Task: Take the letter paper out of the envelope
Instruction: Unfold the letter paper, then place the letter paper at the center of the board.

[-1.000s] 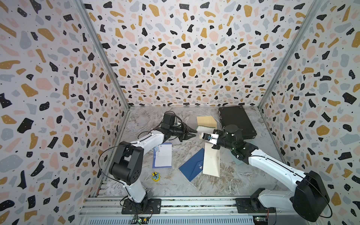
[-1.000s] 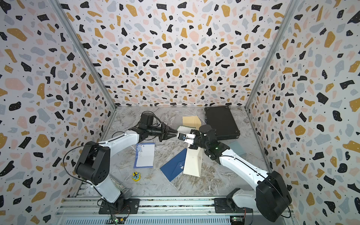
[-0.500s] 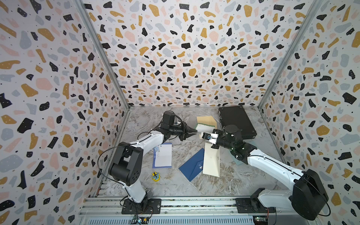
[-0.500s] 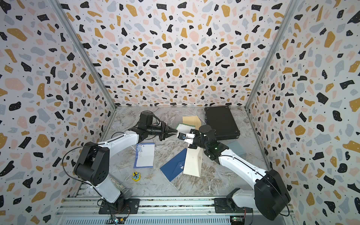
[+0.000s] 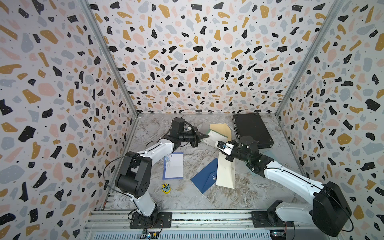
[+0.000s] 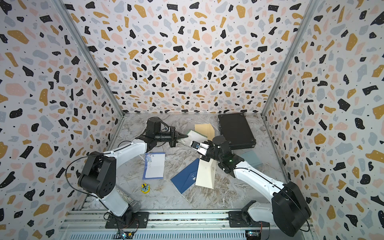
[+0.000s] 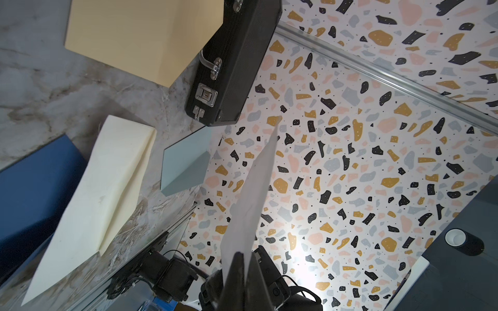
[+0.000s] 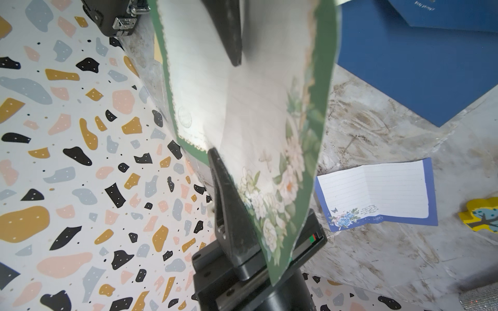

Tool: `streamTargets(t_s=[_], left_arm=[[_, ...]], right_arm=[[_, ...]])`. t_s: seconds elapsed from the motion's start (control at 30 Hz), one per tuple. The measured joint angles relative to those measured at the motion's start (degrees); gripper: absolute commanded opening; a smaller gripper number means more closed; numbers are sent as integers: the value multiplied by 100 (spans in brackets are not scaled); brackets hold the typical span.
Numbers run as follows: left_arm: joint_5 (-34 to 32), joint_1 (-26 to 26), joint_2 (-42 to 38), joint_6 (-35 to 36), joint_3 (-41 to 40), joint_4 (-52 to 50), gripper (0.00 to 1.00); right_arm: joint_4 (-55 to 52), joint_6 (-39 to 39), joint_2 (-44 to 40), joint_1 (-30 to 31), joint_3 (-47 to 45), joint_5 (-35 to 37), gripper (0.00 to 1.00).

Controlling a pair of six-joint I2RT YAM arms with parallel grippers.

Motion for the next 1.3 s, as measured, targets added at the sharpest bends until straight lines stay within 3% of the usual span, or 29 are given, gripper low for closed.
streamTargets(t_s=[0.6, 0.8, 1.0, 1.3], left_arm=[[-203, 79, -262, -319, -48, 256, 0], [-433, 203, -354, 385, 186, -470, 0], [-699, 424, -354, 1274, 282, -831, 0], [-1482, 671, -350, 3442, 94, -1650, 0]], right_arm=[[-103, 1869, 114, 114, -44, 151, 36], [-1235, 2610, 33, 118, 446, 645, 40], [-2103, 3482, -841, 118, 470, 929, 44], [-3504, 4627, -1515, 118, 697, 1093, 47]])
